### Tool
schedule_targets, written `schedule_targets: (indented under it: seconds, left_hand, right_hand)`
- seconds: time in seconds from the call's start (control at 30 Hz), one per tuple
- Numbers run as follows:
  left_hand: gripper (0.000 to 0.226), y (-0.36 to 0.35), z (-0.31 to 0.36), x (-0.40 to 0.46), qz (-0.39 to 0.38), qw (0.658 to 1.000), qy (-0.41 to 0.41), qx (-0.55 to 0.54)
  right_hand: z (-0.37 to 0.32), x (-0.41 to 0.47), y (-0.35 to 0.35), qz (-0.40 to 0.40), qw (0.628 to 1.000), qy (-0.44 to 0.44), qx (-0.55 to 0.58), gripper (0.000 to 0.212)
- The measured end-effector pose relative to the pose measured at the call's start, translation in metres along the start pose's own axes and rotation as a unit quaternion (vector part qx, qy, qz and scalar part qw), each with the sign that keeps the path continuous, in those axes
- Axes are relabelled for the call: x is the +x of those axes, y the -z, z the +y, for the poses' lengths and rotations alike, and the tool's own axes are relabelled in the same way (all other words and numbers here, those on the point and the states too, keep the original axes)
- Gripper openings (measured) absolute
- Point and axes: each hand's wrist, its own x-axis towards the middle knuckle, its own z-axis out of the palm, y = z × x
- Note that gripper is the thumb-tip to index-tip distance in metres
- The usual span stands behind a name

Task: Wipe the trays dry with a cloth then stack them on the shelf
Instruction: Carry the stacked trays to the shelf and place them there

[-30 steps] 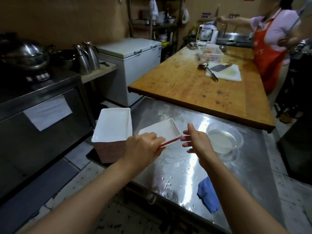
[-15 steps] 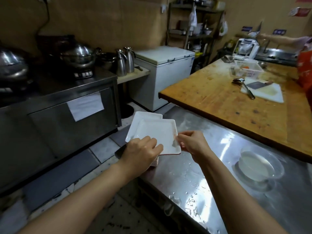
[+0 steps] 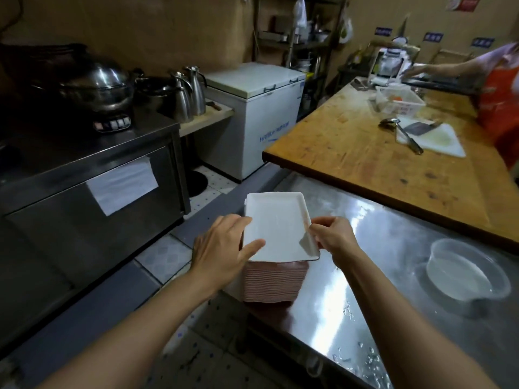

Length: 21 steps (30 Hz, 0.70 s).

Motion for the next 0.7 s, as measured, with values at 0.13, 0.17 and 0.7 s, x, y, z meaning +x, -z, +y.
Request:
schedule_targets:
  seconds: [0.13,0.17,0.7]
  left_hand:
    - [0.055,-0.018,-0.023,0.009,-0.050,0.994,0.078,-0.056]
    - [0.058,-0.023,-0.026,0.011,-0.065,0.991,0.098,-0.067]
    - [0.050,-0.057,-0.026,0.031,-0.145,0.962,0.175,-0.149]
  right_hand:
    - [0.009,0.010,-0.008,0.019,1.000,-0.013,-0.014,0.016]
    - [0.011,0.012,-0.010,0.018,1.000,-0.013,-0.020,0.016]
    - [0.031,0.030,-0.022,0.038,0.982,0.060,-0.173,0.018]
